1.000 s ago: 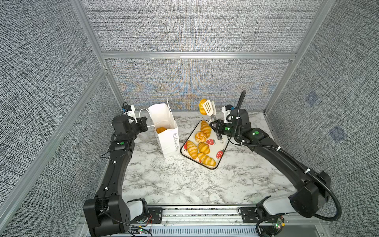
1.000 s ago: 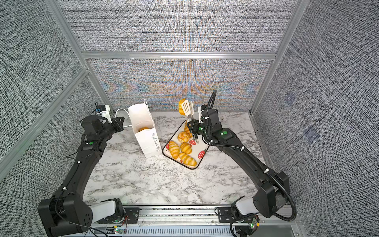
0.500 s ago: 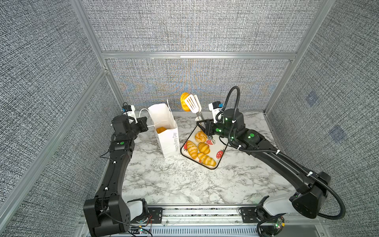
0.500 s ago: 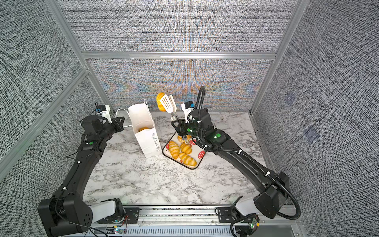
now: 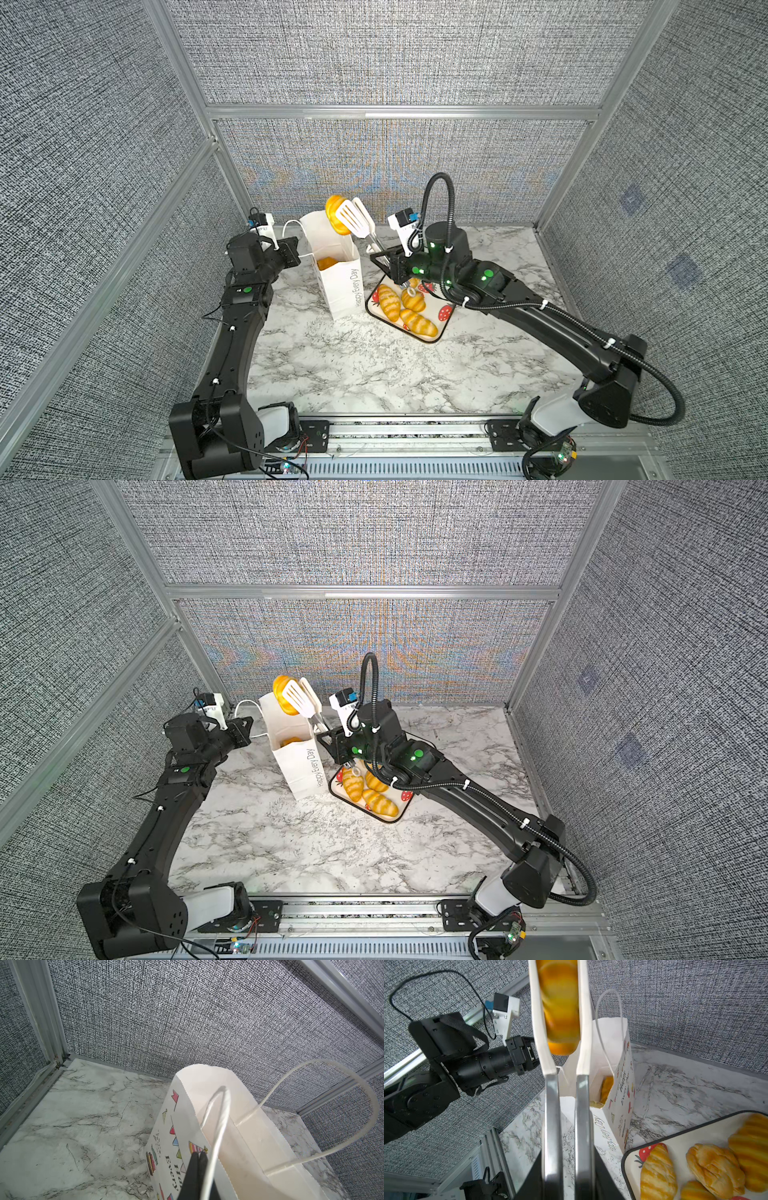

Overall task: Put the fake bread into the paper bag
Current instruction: 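Carry the croissant with the tongs over the bag opening, then lower the croissant into the bag and open the tongs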

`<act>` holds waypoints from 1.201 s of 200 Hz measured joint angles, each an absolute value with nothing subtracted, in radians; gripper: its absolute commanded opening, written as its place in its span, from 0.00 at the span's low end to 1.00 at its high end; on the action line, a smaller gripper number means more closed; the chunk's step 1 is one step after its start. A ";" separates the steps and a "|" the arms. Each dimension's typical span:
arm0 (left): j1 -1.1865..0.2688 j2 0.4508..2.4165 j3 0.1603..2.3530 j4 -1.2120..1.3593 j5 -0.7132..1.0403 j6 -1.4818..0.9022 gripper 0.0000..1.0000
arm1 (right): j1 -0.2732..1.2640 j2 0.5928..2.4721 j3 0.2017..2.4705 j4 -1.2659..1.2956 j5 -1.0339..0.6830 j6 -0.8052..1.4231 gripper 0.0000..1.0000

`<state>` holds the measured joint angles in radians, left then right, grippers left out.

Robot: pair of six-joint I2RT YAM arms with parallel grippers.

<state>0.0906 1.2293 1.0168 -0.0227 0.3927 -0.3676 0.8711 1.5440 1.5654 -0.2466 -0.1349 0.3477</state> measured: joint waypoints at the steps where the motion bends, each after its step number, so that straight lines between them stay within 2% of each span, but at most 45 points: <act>1: 0.091 1.229 1.017 -0.023 0.393 -0.368 0.00 | 0.872 1.545 1.566 -0.247 -0.135 0.347 0.28; 122: 0.091 1.230 1.017 -0.023 0.393 -0.371 0.00 | 0.934 1.723 1.688 -0.347 -0.104 0.305 0.28; 240: 0.092 1.230 1.017 -0.023 0.393 -0.371 0.00 | 0.930 1.739 1.668 -0.394 -0.048 0.316 0.29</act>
<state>0.0921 1.2301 1.0168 -0.0227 0.3927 -0.3706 0.9298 1.7386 1.6680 -0.3943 -0.0483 0.3164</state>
